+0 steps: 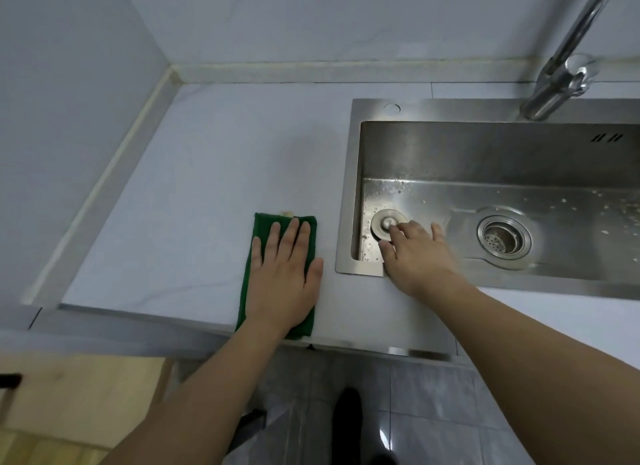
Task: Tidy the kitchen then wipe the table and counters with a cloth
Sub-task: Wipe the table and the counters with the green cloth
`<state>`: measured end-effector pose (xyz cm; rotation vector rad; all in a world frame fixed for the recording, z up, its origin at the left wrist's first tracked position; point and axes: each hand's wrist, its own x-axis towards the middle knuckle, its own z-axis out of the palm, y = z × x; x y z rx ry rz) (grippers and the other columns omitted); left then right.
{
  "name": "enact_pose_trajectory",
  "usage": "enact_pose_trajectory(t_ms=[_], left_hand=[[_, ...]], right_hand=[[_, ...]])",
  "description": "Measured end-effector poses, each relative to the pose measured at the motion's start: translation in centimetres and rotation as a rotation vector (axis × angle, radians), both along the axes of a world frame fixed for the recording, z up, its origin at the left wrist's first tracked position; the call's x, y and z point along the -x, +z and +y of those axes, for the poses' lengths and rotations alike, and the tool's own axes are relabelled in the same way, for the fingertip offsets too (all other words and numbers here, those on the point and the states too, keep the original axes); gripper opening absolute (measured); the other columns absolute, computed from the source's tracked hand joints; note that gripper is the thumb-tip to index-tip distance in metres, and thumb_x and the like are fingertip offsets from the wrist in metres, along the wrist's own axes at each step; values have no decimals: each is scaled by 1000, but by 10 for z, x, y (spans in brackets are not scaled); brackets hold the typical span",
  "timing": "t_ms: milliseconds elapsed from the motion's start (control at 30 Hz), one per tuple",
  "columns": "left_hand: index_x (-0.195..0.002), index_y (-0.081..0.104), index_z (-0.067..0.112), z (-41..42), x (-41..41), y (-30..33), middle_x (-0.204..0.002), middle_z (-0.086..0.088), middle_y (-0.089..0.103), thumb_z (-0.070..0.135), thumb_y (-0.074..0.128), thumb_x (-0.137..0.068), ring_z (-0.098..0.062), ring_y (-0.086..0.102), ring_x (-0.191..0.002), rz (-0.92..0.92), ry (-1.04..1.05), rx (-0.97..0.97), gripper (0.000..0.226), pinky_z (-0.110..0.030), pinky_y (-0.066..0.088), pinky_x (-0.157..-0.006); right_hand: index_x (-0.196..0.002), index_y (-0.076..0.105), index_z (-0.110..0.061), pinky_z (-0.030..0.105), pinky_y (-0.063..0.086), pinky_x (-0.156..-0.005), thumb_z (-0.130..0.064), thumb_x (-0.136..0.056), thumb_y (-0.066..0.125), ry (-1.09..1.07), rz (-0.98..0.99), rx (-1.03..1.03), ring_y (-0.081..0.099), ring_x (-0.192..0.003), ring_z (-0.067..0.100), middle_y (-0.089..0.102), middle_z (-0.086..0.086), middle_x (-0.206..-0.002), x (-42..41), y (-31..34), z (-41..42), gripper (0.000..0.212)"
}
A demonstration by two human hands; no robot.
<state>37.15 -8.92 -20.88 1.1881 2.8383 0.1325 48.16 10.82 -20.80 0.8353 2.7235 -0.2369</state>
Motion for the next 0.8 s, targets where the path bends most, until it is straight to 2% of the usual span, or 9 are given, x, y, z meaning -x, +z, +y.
enact_pose_trajectory(t_ms=[167, 267, 400, 633, 800], left_hand=[[-155, 9, 21, 8, -18, 2, -162, 0, 10, 55, 4, -93, -24, 5, -149, -1, 66, 10, 71, -48, -3, -120], [-155, 13, 21, 15, -42, 0, -162, 2, 13, 54, 10, -95, -24, 6, -149, -38, 35, -27, 69, -49, -1, -120], [-155, 9, 23, 17, -44, 2, -162, 4, 9, 54, 12, -93, -21, 1, -149, -50, 27, -34, 69, -49, -3, -120], [-156, 2, 25, 25, -37, 5, -163, 5, 0, 58, 8, -91, -20, -7, -149, -67, 26, 10, 72, -49, -7, -119], [-155, -1, 26, 47, -18, 6, -163, 6, -3, 60, 5, -89, -19, -11, -149, -62, 25, 11, 74, -49, -9, -119]], right_hand=[[-149, 30, -16, 47, 1, -117, -40, -101, 16, -2, 21, 4, 14, -146, 18, 30, 0, -155, 0, 1, -1, 55], [-149, 28, -14, 46, 0, -117, -39, -101, 14, 6, 7, 8, 13, -146, 18, 28, 1, -156, 0, 2, -1, 56], [-151, 23, -14, 46, 0, -118, -39, -101, 13, 9, -15, 25, 11, -147, 18, 24, 1, -157, -1, 2, -1, 57], [-154, -1, -13, 44, -6, -119, -40, -101, 13, -26, -32, 102, -11, -148, 18, -5, 2, -162, 1, 1, 0, 61], [-153, -6, -13, 45, -8, -118, -46, -100, 16, -48, -86, 182, -15, -147, 20, -12, 4, -161, 5, -2, 6, 66]])
